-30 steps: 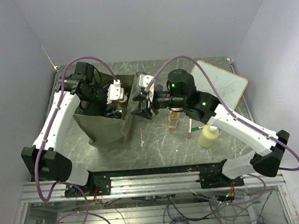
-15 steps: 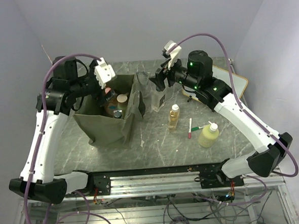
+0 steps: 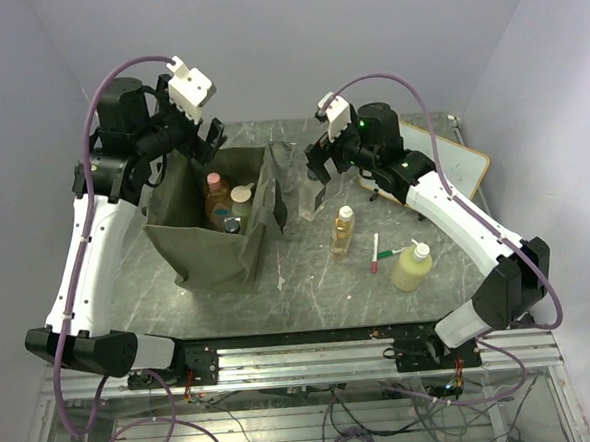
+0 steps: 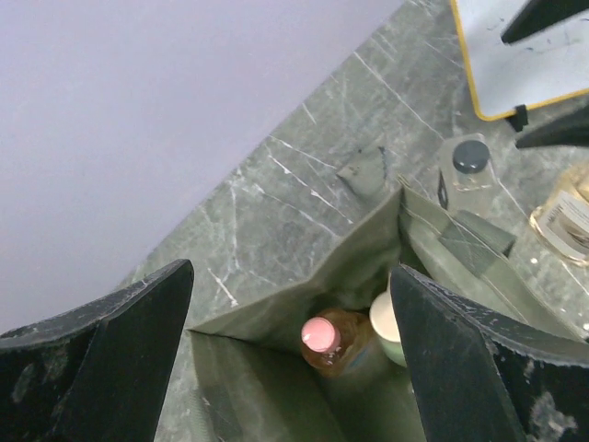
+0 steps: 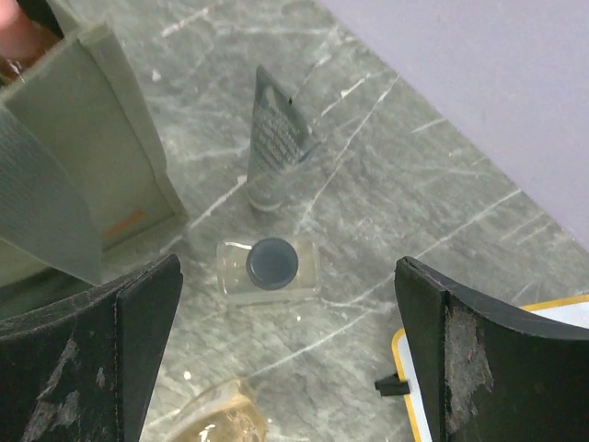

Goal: Place the personal care products into the canvas bag
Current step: Pick up the care product from the center of the board.

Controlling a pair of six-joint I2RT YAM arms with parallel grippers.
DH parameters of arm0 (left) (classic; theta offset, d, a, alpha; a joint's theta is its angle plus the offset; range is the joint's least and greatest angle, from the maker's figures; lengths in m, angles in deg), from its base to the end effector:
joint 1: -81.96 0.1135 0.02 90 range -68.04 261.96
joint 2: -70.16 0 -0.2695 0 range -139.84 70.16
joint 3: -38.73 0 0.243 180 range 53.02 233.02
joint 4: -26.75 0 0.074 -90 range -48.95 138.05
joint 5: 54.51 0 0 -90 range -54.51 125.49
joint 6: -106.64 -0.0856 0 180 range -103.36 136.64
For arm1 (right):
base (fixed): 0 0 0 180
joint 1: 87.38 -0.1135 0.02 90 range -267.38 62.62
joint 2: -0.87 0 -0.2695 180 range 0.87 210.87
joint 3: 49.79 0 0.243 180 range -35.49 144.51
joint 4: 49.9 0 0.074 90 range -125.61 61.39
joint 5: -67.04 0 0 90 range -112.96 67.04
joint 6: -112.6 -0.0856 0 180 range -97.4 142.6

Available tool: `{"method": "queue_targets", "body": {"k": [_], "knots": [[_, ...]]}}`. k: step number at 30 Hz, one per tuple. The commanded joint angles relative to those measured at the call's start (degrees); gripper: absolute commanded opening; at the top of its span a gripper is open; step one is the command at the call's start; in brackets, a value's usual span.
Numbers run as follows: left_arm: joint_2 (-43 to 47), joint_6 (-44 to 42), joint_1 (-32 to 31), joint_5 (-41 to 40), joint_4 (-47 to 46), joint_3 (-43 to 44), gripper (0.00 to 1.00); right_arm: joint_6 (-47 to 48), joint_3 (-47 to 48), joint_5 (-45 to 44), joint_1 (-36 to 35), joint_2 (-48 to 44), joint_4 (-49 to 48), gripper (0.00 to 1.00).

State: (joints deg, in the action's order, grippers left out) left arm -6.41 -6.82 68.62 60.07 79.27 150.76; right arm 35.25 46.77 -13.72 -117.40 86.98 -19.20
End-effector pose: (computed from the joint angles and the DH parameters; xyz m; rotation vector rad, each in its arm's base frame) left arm 0.2842 -0.1040 0.4721 0.8555 1.6401 -0.2773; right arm 0.3303 0.2067 0.3716 -0.8046 1.7608 0.3578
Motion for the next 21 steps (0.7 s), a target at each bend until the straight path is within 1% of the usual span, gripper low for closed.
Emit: {"method": "queue_targets", "body": {"k": [1,5,10,14,21], "knots": [[-0.8,0.1,-0.3,-4.5,0.0,3.6,0.98,5.3,-2.0,0.1,0.7,1.0,1.7,1.0],[1.9,-1.6,-0.3,-4.5,-2.2,-0.6,0.98,5.5,-3.2,2.2,1.5,3.1,1.0,1.0],[4.2,-2.6,-0.3,-5.9,-1.7,-3.0,0.97,6.5,0.6,4.9,1.5,8.8,5.1,1.0],[5.6,-2.8,0.5,-5.4,-1.7,-4.4,0.97,7.5,2.8,7.9,1.5,11.1,7.5,1.0],[5.9,-3.4,1.9,-4.1,-1.0,-4.1,0.96,6.4,5.8,6.2,1.5,14.4,9.5,1.0]]}}
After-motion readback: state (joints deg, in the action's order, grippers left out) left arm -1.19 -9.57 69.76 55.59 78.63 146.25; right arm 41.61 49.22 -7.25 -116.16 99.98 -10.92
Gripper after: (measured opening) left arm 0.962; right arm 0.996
